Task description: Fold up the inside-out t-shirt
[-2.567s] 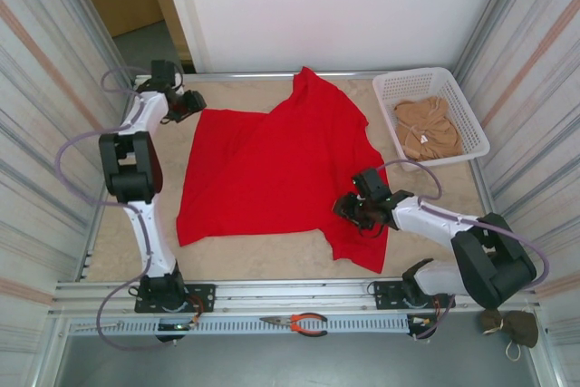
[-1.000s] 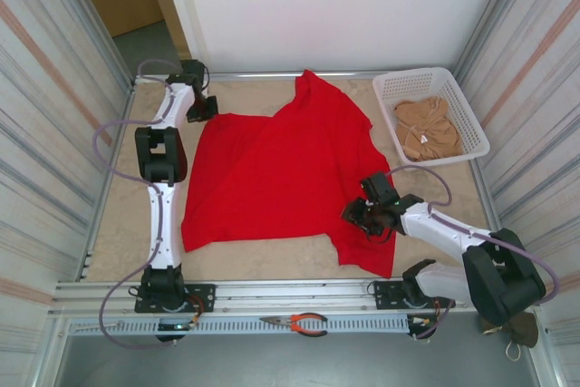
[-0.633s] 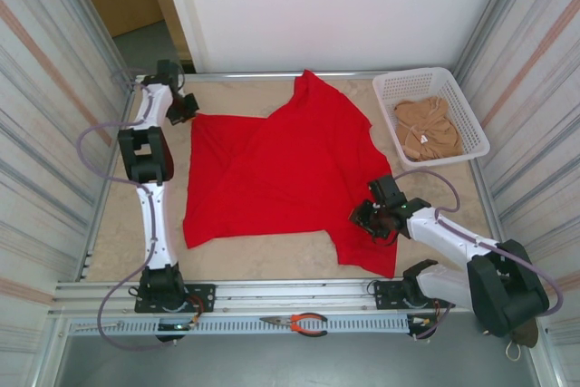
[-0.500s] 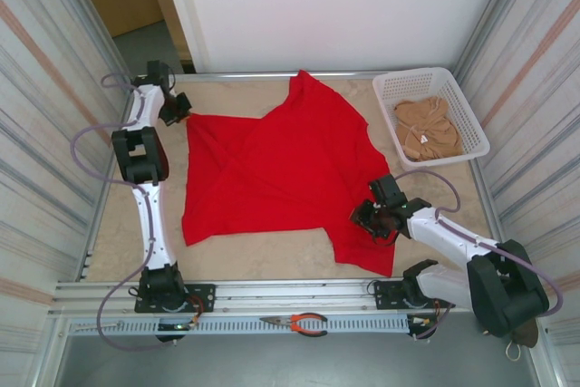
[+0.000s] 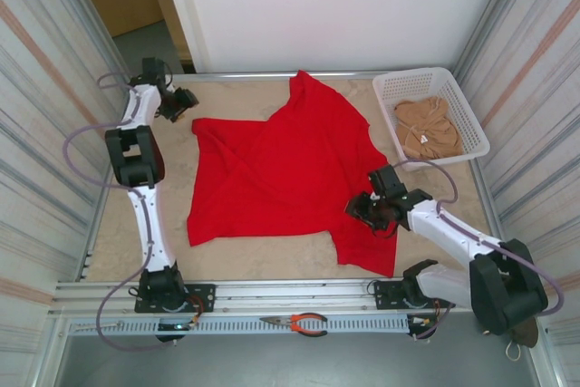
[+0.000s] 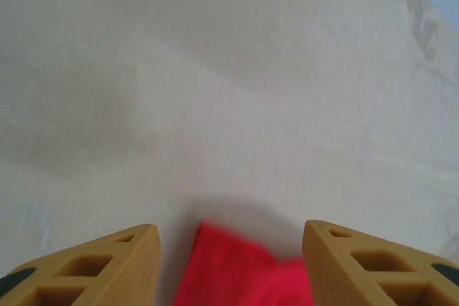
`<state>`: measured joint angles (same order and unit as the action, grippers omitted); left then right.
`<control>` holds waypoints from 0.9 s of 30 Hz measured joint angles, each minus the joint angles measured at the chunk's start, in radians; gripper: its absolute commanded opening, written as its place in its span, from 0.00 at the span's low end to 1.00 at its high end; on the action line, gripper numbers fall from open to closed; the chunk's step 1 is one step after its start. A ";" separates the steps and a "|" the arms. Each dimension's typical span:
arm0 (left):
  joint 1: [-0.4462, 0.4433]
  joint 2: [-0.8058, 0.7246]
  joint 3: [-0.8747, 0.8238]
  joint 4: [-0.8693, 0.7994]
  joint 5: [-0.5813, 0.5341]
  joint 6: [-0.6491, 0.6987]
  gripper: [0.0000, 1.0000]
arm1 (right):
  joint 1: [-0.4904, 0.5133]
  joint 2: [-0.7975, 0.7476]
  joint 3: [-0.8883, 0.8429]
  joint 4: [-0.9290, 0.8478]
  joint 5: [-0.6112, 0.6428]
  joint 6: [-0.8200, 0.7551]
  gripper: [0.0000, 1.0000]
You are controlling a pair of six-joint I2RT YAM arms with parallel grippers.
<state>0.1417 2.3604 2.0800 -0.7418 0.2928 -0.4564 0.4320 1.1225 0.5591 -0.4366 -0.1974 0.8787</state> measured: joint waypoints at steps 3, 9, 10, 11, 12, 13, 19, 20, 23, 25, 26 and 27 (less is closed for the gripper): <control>-0.006 -0.243 -0.304 0.054 0.012 -0.018 0.57 | -0.012 -0.076 0.047 -0.057 0.017 -0.020 0.55; -0.068 -0.763 -0.854 0.172 0.056 -0.053 0.58 | -0.050 -0.286 0.043 -0.233 0.053 -0.034 0.67; -0.098 -0.826 -0.929 0.185 0.058 -0.058 0.58 | -0.058 -0.323 0.032 -0.263 0.060 -0.035 0.68; -0.131 -0.870 -0.991 0.191 0.060 -0.064 0.58 | -0.066 -0.354 0.019 -0.288 0.064 -0.035 0.68; -0.167 -0.903 -1.046 0.195 0.060 -0.071 0.58 | -0.076 -0.378 0.005 -0.311 0.066 -0.037 0.68; -0.209 -0.933 -1.107 0.209 0.061 -0.085 0.59 | -0.089 -0.401 -0.012 -0.333 0.066 -0.039 0.68; -0.333 -0.946 -1.326 0.285 0.074 -0.188 0.59 | -0.113 -0.394 -0.060 -0.353 0.045 -0.046 0.65; -0.333 -0.920 -1.328 0.298 0.074 -0.200 0.59 | -0.113 -0.383 -0.060 -0.346 0.040 -0.046 0.64; -0.331 -0.827 -1.302 0.339 0.073 -0.215 0.59 | -0.113 -0.354 -0.060 -0.323 0.033 -0.046 0.64; -0.322 -0.764 -1.254 0.345 0.082 -0.219 0.59 | -0.113 -0.337 -0.060 -0.311 0.032 -0.047 0.64; -0.319 -0.741 -1.227 0.351 0.081 -0.219 0.59 | -0.113 -0.332 -0.060 -0.306 0.032 -0.047 0.64; -0.311 -0.709 -1.192 0.359 0.081 -0.218 0.59 | -0.113 -0.327 -0.060 -0.301 0.033 -0.048 0.64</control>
<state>-0.1688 1.6512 0.8875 -0.3832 0.3740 -0.6743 0.3191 0.7952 0.4992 -0.7380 -0.1646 0.8310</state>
